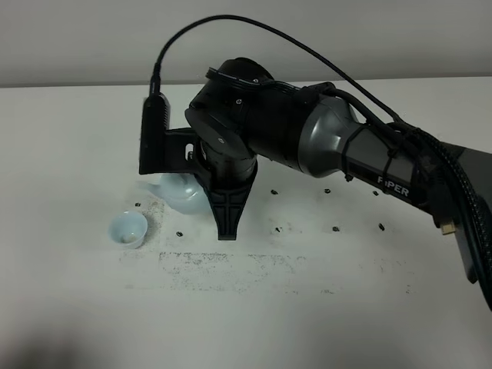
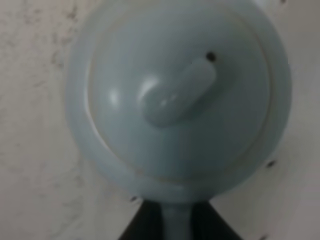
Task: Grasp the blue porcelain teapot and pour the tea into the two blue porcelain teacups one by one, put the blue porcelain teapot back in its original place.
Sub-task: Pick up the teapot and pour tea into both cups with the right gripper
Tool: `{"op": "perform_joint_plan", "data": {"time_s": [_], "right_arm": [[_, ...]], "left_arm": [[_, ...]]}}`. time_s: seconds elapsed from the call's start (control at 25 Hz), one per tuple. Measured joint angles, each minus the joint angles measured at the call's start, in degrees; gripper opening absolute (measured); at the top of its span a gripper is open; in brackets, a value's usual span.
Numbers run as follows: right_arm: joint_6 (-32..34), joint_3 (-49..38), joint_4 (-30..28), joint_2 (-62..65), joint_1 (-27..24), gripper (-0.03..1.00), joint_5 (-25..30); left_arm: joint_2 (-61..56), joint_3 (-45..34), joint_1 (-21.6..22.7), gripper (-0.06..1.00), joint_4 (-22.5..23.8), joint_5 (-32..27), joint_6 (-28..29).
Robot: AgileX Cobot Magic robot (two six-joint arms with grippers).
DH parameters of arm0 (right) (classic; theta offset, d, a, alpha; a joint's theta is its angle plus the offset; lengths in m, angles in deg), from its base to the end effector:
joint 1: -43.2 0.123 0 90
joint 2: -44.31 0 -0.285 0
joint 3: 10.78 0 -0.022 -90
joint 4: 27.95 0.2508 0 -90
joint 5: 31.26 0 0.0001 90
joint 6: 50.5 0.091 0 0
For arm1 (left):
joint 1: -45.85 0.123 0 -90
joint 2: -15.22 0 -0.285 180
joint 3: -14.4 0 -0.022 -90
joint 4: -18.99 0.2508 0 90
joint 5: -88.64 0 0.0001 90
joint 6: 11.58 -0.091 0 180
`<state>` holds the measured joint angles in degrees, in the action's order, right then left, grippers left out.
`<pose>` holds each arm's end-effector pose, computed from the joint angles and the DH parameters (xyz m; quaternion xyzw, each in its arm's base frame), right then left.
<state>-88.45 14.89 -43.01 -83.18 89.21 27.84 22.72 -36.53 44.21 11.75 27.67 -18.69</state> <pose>0.3297 0.3123 0.2359 -0.6894 0.6949 -0.1102 0.1725 -0.0018 -0.0100 0.2660 0.0671 0.8591 -0.0390 0.5060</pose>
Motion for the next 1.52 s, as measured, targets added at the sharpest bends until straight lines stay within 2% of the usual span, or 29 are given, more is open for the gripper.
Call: {"op": "perform_joint_plan", "data": {"time_s": [0.24,0.6,0.8,0.92,1.04,1.28,1.52], "right_arm": [[-10.4,0.0,-1.5,-2.5,0.2,0.04,-6.9],[-13.8,-0.1,-5.8,-2.8,0.2,0.04,-20.4],[-19.3,-0.1,-6.6,-4.2,0.2,0.04,-26.2],[-21.5,-0.3,-6.6,-5.0,0.2,0.04,-26.6],[-20.5,-0.5,-6.6,-5.0,0.2,0.04,-24.8],[-13.8,-0.5,-8.9,-5.0,-0.3,0.04,-18.7],[-5.4,-0.5,-15.3,-5.0,-0.7,0.04,-17.4]], "left_arm": [[0.0,0.0,0.0,0.63,0.0,0.0,0.0],[0.0,0.0,0.0,0.63,0.0,0.0,0.0],[0.0,0.0,0.0,0.63,0.0,0.0,0.0],[0.0,0.0,0.0,0.63,0.0,0.0,0.0],[0.0,0.0,0.0,0.63,0.0,0.0,0.0],[0.0,0.0,0.0,0.63,0.0,0.0,0.0],[0.0,0.0,0.0,0.63,0.0,0.0,0.0]]}}
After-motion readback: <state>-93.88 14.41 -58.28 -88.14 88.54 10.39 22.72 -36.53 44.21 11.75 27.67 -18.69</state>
